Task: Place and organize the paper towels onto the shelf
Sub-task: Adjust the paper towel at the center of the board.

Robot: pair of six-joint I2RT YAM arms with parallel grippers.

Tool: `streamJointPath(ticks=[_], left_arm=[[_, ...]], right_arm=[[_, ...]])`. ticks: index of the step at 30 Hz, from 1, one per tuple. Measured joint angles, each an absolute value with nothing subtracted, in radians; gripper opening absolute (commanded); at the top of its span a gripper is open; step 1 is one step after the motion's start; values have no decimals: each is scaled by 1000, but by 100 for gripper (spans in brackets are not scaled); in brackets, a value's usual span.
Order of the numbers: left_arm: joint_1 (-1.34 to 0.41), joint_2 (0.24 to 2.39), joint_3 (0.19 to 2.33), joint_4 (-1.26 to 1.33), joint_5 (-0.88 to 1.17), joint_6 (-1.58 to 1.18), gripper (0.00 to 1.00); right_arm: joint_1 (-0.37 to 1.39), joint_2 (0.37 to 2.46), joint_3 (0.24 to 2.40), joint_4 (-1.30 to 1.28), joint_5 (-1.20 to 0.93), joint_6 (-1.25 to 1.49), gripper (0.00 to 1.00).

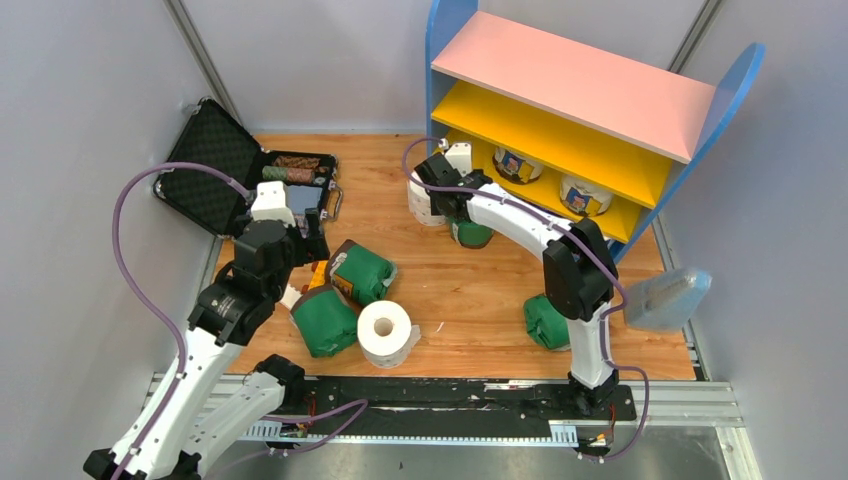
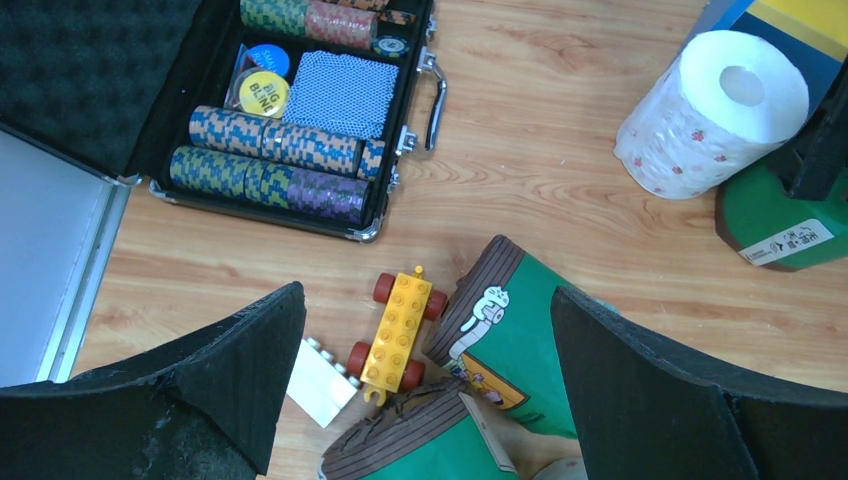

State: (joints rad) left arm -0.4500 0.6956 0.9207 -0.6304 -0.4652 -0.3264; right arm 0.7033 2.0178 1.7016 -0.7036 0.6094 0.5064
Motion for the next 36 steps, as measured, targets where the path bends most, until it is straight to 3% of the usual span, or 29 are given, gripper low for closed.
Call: streamJointPath(ticks=[7,16,28,36], left_arm=[[-450,706,921,-630,-465,-326,100],[-450,709,921,-630,-465,-326,100],[-450,709,921,-630,-465,-326,100],[-450,709,921,-630,-472,-325,100]], right_arm=[[704,2032,1702,-701,586,489,39],[748,1943,1584,-685,540,324,31],[968,1639,1317,-676,297,-9,36],[979,1616,1272,-655,258,-78,40]])
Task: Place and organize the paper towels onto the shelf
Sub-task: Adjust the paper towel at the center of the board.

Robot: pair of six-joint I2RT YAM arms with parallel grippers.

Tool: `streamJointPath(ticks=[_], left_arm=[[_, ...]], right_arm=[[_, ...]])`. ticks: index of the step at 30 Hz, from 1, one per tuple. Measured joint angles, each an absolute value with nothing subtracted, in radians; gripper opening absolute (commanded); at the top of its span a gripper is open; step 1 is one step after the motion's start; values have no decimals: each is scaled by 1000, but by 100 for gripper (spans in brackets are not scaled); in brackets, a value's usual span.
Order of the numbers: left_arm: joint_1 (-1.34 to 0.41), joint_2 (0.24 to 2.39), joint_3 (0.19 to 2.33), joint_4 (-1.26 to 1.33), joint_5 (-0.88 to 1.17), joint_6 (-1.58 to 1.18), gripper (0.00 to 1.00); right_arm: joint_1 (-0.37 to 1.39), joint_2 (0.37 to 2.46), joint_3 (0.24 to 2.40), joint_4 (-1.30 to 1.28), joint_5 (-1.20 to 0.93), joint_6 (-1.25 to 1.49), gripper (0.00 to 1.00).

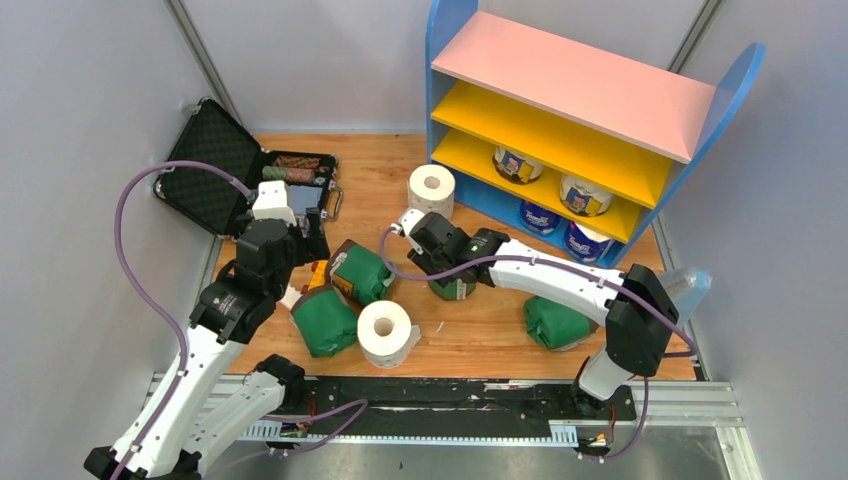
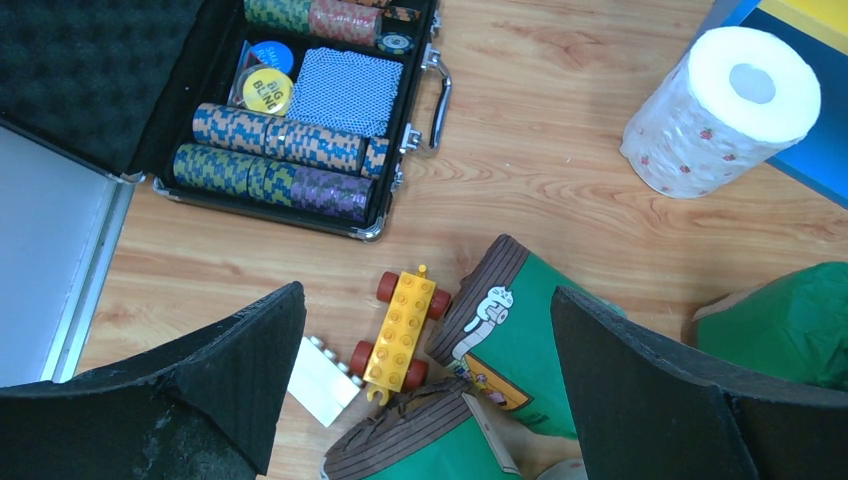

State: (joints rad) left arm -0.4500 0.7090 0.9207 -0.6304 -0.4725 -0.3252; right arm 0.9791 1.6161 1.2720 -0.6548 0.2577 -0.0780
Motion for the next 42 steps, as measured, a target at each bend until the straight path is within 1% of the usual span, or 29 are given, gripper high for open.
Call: streamJointPath(ticks=[2,6,11,17,22,31,37,42], left_arm=[[-450,709,921,-630,-473,-325,100],[-450,709,921,-630,-473,-325,100],[-450,710,921,-630,-473,-323,100],[-450,714,921,-630,-473,-323,100],[-450,720,921,-630,-473,-323,100],[-450,730,921,-630,-473,-323,100],[-450,739,921,-630,-472,-323,100],[-450,744,921,-630,-472,-323,100]], right_arm=[[982,1618,1272,-655,265,-81,47],[1002,1618,1271,-653,294,-75,75],[1032,1601,1254,-655,357,-57,87],[1038,1515,1222,-669,428,1,97],[1038,1489,1193,-687,464,56,100],[1038,1482,1164,-728,473,134,100],[1040,1429,1166,-769,467,168,100],[1073,1422,1189,-773,452,184,100]])
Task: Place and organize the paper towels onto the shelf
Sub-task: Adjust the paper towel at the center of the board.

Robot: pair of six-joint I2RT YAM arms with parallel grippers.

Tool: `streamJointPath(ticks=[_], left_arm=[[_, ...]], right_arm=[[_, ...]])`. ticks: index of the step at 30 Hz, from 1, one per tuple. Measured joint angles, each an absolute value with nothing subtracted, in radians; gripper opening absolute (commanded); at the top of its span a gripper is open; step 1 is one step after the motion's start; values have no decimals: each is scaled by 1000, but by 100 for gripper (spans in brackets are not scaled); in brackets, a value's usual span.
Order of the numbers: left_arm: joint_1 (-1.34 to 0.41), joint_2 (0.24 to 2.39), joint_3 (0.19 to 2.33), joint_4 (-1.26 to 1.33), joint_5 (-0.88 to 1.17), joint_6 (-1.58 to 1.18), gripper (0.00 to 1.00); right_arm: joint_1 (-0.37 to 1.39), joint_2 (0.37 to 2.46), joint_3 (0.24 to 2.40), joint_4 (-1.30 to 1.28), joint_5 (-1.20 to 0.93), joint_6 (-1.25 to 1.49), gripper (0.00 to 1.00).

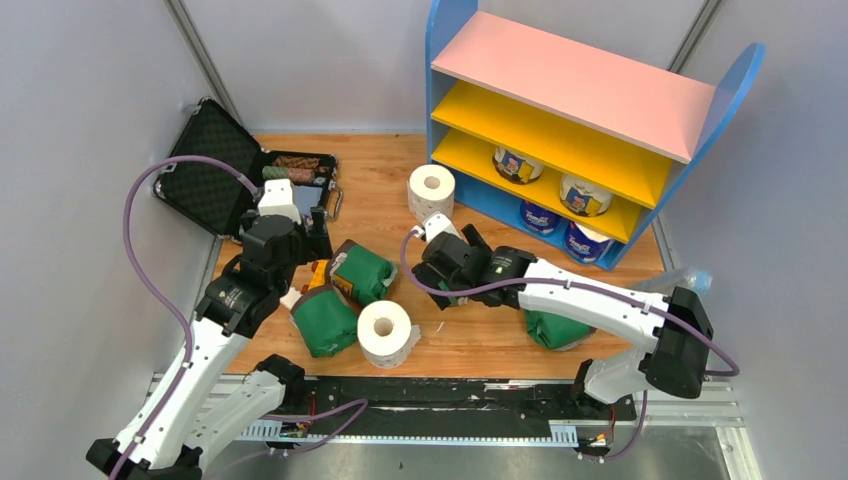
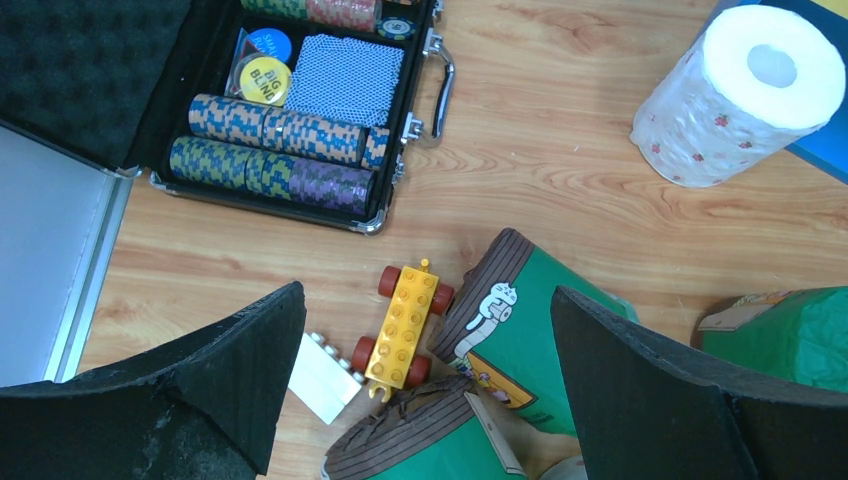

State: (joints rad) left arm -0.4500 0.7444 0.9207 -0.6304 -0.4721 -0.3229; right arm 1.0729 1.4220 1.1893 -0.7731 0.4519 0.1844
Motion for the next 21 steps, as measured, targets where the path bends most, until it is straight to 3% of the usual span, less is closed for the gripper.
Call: streamJointPath(ticks=[12,21], left_arm=[[-450,748,921,-630,-468,-323,100],[-450,748,921,-630,-468,-323,100]], right_arm=[[1100,1609,1199,-828,576,232,100],[812,1607,1174,-895,735,309,100]])
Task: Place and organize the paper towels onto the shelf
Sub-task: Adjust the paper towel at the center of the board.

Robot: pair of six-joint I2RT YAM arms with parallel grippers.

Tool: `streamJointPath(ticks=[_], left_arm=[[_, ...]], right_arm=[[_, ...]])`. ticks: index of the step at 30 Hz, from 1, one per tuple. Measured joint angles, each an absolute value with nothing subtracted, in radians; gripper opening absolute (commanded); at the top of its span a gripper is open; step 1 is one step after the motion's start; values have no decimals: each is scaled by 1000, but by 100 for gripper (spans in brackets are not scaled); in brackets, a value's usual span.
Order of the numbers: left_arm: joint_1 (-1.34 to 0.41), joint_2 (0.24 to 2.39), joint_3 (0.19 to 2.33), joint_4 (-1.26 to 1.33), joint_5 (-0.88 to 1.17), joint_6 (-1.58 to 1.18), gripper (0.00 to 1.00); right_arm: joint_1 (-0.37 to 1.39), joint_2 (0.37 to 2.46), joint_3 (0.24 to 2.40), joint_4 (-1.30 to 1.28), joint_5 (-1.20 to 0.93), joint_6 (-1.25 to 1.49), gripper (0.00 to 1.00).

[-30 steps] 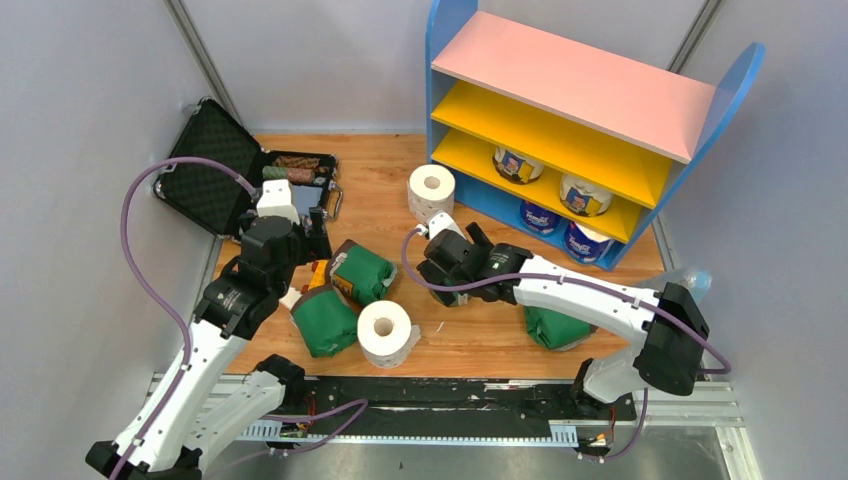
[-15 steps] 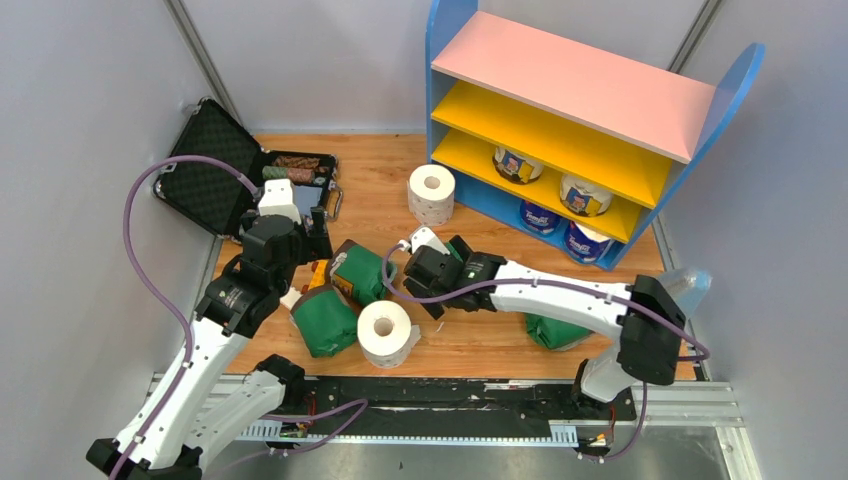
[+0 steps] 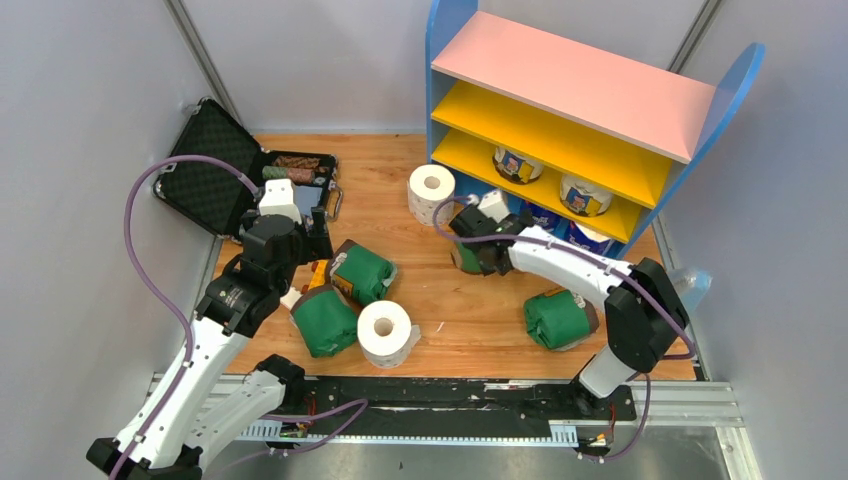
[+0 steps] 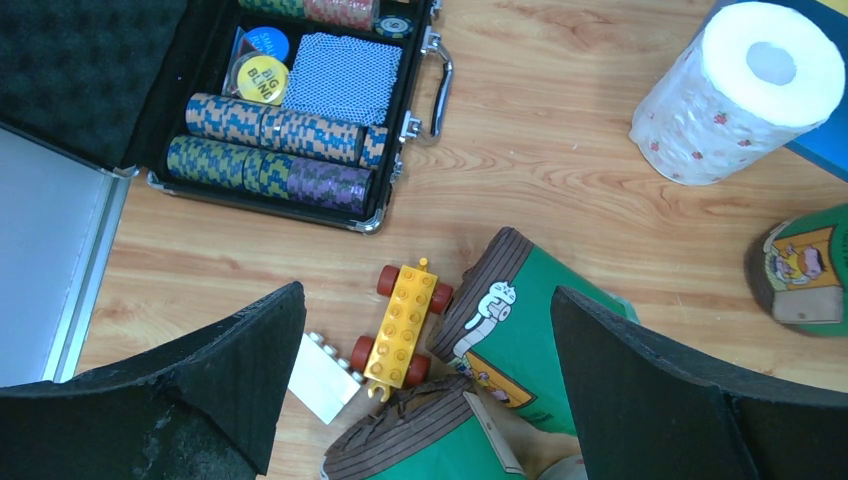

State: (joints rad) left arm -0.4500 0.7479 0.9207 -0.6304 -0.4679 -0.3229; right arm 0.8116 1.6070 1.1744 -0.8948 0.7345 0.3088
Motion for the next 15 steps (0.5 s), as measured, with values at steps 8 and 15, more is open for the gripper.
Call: streamJointPath(ticks=[8,15], left_arm=[[-450,750,921,-630,-460,-323,100],[-450,754,921,-630,-453,-323,100]], right_arm=[[647,1581,1201,-1002,801,465,100],[711,1445,1216,-970,704,439,96]])
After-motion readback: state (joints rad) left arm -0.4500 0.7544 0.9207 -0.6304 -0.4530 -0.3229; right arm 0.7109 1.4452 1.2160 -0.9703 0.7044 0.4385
